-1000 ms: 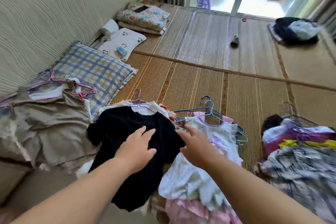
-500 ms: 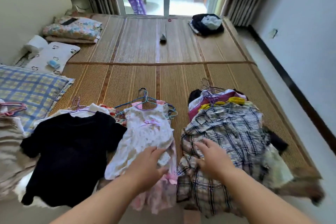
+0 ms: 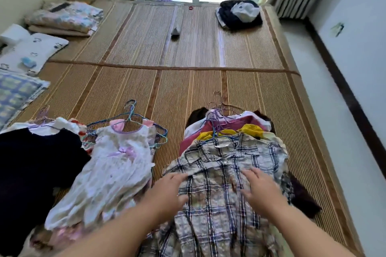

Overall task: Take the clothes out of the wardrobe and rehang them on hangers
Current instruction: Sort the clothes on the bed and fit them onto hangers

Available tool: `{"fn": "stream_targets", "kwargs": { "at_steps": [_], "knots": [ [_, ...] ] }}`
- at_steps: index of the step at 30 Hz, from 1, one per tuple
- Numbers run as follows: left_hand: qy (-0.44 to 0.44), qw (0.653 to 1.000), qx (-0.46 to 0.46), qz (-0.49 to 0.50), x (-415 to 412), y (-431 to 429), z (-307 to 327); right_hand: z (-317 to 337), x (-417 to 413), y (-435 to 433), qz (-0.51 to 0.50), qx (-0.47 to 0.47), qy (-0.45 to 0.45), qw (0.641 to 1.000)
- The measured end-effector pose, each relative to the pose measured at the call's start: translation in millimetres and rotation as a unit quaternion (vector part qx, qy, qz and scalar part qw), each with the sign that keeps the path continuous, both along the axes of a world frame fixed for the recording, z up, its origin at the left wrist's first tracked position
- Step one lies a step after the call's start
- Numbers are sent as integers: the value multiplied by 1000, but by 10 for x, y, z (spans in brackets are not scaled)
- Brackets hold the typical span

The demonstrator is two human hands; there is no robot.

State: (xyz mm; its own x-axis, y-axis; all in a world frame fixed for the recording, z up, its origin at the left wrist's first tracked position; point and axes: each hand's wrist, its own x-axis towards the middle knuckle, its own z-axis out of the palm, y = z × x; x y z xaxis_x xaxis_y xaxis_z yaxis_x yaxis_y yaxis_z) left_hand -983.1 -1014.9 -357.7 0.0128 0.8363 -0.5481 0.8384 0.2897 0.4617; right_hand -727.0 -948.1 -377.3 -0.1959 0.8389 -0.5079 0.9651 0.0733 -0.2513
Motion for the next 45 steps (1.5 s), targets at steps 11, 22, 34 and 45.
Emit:
{"fn": "stream_targets", "kwargs": {
  "at_steps": [11, 22, 34, 45],
  "knots": [
    [44, 998, -40, 38, 407, 1236, -943, -952, 264, 1629, 62, -93, 56, 992],
    [105, 988, -102, 41, 307, 1158, -1342, -1357, 167, 2132, 80, -35, -95, 992],
    [36, 992, -100, 66, 398, 1225, -1240, -1357, 238, 1950, 96, 64, -100, 988],
    [95, 987, 29, 127, 322, 1254, -751, -295, 516, 1357, 36, 15, 169, 985]
  ]
}}
